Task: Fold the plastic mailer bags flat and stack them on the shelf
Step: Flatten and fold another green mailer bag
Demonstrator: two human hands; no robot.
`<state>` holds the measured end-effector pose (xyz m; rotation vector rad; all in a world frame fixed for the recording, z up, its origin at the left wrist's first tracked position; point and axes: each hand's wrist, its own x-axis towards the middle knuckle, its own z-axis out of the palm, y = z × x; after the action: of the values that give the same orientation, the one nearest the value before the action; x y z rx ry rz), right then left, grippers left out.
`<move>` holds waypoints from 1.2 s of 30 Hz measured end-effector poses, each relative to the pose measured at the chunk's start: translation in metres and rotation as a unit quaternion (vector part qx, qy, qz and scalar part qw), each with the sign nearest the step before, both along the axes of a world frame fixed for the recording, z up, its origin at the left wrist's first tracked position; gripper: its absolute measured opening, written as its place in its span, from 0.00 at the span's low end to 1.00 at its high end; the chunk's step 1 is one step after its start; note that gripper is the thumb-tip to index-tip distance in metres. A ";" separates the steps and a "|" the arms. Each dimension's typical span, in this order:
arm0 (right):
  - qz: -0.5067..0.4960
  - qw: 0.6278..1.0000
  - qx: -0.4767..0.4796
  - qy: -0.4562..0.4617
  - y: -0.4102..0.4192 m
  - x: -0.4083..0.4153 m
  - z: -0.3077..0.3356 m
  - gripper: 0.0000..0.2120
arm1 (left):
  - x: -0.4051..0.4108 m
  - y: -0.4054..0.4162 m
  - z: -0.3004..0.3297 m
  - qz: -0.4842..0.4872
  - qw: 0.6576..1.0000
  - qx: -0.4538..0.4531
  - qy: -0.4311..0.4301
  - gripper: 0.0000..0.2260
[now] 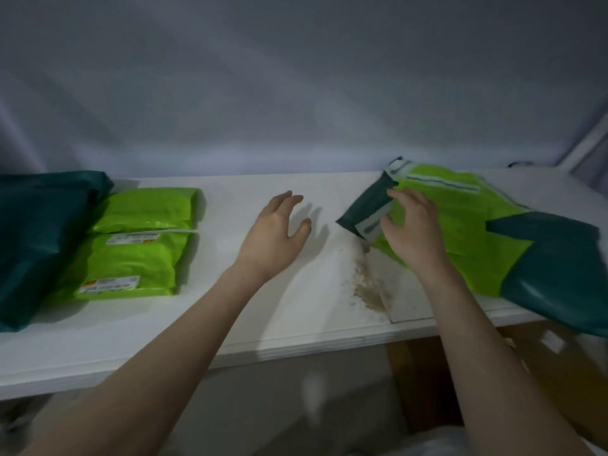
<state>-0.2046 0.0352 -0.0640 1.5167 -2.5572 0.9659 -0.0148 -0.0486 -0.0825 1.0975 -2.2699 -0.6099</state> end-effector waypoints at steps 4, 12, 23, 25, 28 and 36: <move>-0.094 0.995 0.000 -0.030 0.020 -0.039 -0.006 0.23 | -0.053 0.016 -0.006 -0.029 0.993 0.103 0.046 0.18; -0.220 0.971 0.002 -0.096 0.038 -0.079 -0.022 0.25 | -0.132 0.028 -0.017 -0.024 0.973 0.222 0.053 0.16; -0.250 0.955 -0.028 -0.158 0.035 -0.091 -0.036 0.23 | -0.175 0.020 -0.034 -0.004 0.962 0.270 0.033 0.19; -0.254 0.954 -0.036 -0.157 0.034 -0.091 -0.037 0.22 | -0.177 0.017 -0.037 0.012 0.952 0.300 0.056 0.18; -0.258 0.954 -0.042 -0.148 0.032 -0.088 -0.036 0.22 | -0.179 0.014 -0.039 0.034 0.943 0.320 0.090 0.18; -0.173 0.926 -0.193 -0.275 0.027 -0.078 -0.019 0.30 | -0.162 0.005 -0.021 0.022 0.902 0.381 0.203 0.29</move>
<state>-0.2827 0.0622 -0.0828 0.7274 -2.5810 1.8952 -0.1767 -0.0439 -0.1039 1.1967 -1.6469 -1.6263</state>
